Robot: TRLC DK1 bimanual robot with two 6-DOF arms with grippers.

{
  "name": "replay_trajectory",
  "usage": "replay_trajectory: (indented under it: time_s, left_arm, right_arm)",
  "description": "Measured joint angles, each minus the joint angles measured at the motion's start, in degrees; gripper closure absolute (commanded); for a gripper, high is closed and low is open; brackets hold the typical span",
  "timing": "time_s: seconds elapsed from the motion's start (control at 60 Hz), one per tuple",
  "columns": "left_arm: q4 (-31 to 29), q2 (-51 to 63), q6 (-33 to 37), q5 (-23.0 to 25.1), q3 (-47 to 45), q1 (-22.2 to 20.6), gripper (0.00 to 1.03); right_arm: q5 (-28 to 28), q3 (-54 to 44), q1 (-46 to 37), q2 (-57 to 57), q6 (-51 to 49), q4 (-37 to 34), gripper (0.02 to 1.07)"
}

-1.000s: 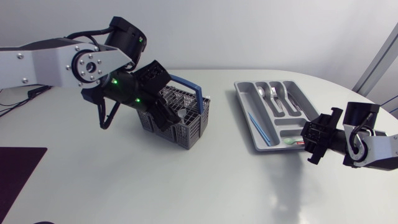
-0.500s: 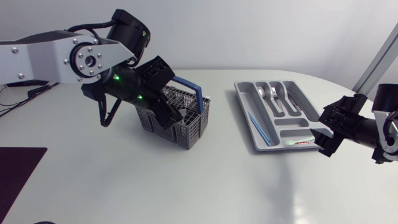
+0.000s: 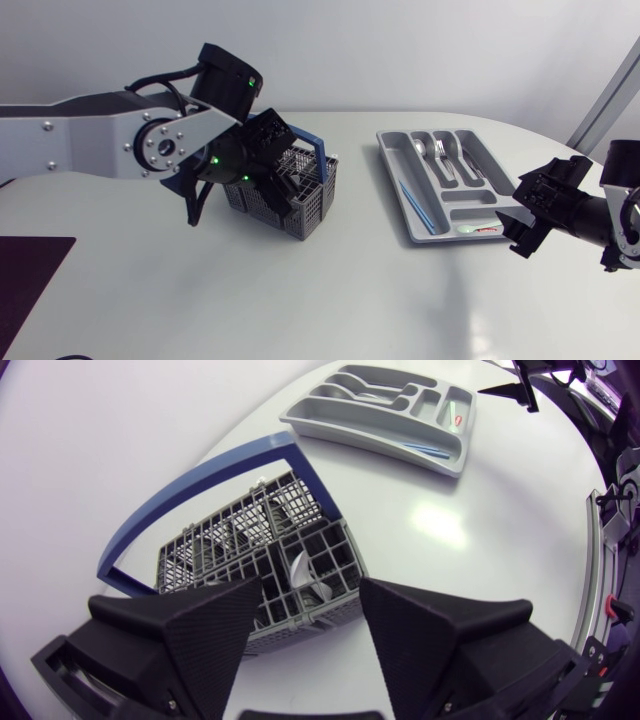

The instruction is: Unload the cutlery basket into the drawer organizer.

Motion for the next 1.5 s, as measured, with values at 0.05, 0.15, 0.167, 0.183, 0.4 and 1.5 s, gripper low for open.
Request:
replay_trajectory:
  time_s: [0.05, 0.15, 0.167, 0.183, 0.4, 1.5]
  left_arm:
    - [0.7, 0.1, 0.0, -0.2, -0.3, -0.3, 0.43]
    - [2.6, 0.6, 0.0, -0.4, -0.3, -0.2, 0.44]
    - [3.0, 0.7, 0.1, -0.4, -0.3, -0.2, 0.44]
    - [3.3, 0.8, 0.1, -0.4, -0.3, -0.2, 0.44]
    - [4.8, 3.2, 1.4, -0.4, -0.3, 0.1, 0.48]
    - [10.9, 7.7, 4.8, -0.6, -1.7, 1.8, 1.00]
  right_arm:
    - [0.0, -0.3, 0.3, -0.6, 0.3, -0.2, 0.14]
    - [0.0, -0.7, 0.9, -1.8, 0.4, -0.8, 0.14]
    - [0.0, -0.8, 1.0, -2.1, 0.5, -0.8, 0.14]
    - [0.0, -0.9, 1.2, -2.3, 0.5, -0.9, 0.14]
    - [0.0, -1.8, 1.3, -3.3, 0.5, -1.1, 0.14]
    - [-0.2, -3.0, 2.7, -6.0, 1.6, -1.6, 0.14]
